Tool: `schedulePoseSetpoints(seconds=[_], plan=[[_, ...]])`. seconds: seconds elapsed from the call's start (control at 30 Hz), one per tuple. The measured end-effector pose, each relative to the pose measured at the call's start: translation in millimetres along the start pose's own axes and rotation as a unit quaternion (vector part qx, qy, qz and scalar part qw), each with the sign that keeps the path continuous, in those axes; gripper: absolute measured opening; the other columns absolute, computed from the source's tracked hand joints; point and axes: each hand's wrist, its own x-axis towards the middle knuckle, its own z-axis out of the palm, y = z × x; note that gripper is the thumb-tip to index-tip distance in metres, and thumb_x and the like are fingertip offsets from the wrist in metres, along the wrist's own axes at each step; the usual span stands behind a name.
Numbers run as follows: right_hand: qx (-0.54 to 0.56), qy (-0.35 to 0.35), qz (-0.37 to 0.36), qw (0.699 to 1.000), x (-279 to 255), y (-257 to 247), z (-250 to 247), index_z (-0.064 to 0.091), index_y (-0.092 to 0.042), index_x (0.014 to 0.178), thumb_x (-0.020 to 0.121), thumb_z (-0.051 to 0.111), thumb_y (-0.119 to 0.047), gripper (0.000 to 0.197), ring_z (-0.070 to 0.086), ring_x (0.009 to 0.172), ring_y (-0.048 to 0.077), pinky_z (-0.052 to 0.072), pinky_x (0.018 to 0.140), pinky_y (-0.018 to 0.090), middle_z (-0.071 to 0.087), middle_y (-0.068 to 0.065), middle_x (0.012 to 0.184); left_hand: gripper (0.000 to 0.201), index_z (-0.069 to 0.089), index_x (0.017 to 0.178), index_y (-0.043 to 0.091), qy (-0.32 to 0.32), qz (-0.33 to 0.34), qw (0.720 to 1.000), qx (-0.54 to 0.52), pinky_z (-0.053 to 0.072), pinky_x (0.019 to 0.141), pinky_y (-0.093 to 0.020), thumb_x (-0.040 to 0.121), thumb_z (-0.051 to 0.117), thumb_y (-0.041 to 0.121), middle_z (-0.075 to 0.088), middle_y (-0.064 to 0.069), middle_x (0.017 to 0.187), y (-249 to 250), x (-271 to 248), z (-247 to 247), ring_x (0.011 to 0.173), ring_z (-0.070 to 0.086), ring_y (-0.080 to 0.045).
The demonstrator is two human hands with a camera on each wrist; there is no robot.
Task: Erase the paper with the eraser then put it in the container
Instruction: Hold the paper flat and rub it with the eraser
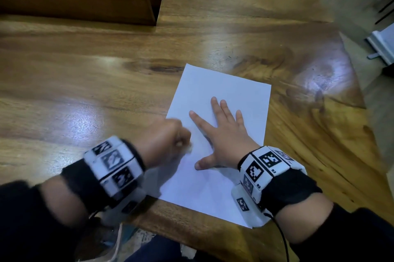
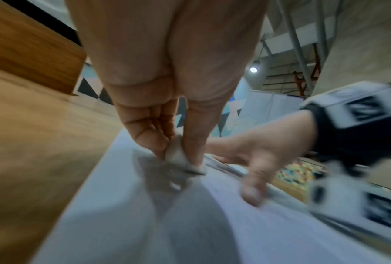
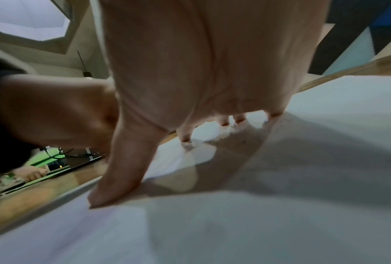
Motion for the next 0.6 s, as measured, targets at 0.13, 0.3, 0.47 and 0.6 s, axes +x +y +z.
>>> schedulePoseSetpoints(seconds=[0.13, 0.3, 0.47, 0.6], plan=[[0.003, 0.001, -0.002, 1.0, 0.7, 0.6, 0.7, -0.017, -0.044, 0.147, 0.068, 0.07, -0.066, 0.119, -0.038, 0.137, 0.028, -0.017, 0.112, 0.053, -0.041, 0.011, 0.149, 0.013, 0.066, 0.072, 0.02, -0.105, 0.004, 0.994, -0.01, 0.041, 0.068, -0.026, 0.077, 0.067, 0.032, 0.049, 0.01, 0.069, 0.9, -28.3, 7.2, 0.067, 0.049, -0.008], [0.004, 0.005, -0.004, 1.0, 1.7, 0.5, 1.8, -0.016, -0.045, 0.146, 0.068, 0.071, -0.065, 0.118, -0.037, 0.138, 0.029, -0.016, 0.112, 0.054, -0.04, 0.011, 0.15, 0.007, 0.066, 0.082, 0.017, -0.002, -0.003, 1.0, 0.028, 0.037, 0.067, -0.025, 0.078, 0.066, 0.023, 0.049, 0.005, 0.072, 8.1, 24.1, -9.8, 0.061, 0.048, -0.006], [0.009, -0.004, -0.006, 1.0, 1.0, 1.3, 0.3, -0.017, -0.045, 0.146, 0.069, 0.069, -0.066, 0.118, -0.039, 0.137, 0.028, -0.018, 0.111, 0.053, -0.042, 0.011, 0.149, 0.021, 0.056, 0.066, 0.019, -0.009, 0.016, 1.0, 0.017, 0.036, 0.06, -0.026, 0.082, 0.056, 0.034, 0.048, 0.003, 0.074, 2.3, -15.9, 14.4, 0.061, 0.045, -0.015], [0.019, -0.001, -0.02, 1.0, -0.4, 3.1, -1.3, -0.018, -0.04, 0.148, 0.068, 0.072, -0.064, 0.122, -0.038, 0.137, 0.025, -0.019, 0.113, 0.049, -0.041, 0.008, 0.149, 0.022, 0.047, 0.061, 0.018, 0.002, 0.042, 0.997, 0.059, 0.039, 0.047, -0.022, 0.072, 0.065, 0.025, 0.048, 0.005, 0.066, 0.4, -45.4, 26.3, 0.054, 0.05, -0.012]])
